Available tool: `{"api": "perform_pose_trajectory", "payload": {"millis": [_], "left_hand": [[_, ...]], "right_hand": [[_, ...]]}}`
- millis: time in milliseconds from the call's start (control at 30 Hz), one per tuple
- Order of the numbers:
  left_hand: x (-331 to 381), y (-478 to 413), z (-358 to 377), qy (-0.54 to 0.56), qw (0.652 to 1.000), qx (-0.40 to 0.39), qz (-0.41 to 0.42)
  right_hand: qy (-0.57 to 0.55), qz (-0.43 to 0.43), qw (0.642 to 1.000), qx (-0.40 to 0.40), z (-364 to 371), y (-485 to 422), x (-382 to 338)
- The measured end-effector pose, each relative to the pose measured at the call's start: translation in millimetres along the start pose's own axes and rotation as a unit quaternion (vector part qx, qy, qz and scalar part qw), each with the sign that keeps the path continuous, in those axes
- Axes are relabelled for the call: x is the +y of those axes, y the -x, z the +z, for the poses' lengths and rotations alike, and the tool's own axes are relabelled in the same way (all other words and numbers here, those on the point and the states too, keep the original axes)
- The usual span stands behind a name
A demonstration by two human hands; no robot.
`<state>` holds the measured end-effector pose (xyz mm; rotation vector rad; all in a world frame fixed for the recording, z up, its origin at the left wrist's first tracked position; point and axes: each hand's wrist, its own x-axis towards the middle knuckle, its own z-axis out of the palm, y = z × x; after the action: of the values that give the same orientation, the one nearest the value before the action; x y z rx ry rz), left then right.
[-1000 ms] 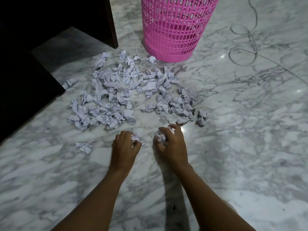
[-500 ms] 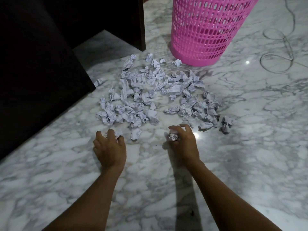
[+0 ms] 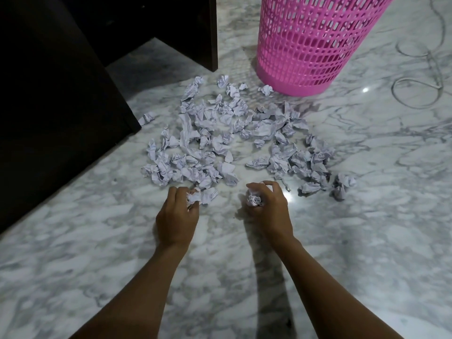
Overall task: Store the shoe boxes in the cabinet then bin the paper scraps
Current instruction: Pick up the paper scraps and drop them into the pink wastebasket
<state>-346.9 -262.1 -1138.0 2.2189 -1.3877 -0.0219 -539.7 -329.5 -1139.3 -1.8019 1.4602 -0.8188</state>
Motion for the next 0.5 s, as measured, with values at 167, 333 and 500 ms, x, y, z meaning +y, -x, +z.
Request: {"api": "perform_pose_trajectory", "payload": {"millis": [167,333,500], "left_hand": [[15.4,-0.6,5.8,-0.058,0.993,-0.091,0.053],[19.8,-1.3,14.4,-0.124,0.982,-0.103,0.095],[27.4,-1.1,20.8,-0.147,0.971,-0.131,0.134]], "right_hand": [[0.006,-0.016,1.000,0.007,-0.9,-2.8,-1.1],[0.007,-0.021,1.000,-0.001,-1.6,-3.7,5.5],[0.009,-0.006,0.999,-0.033,-4.2,-5.2,9.1]]}}
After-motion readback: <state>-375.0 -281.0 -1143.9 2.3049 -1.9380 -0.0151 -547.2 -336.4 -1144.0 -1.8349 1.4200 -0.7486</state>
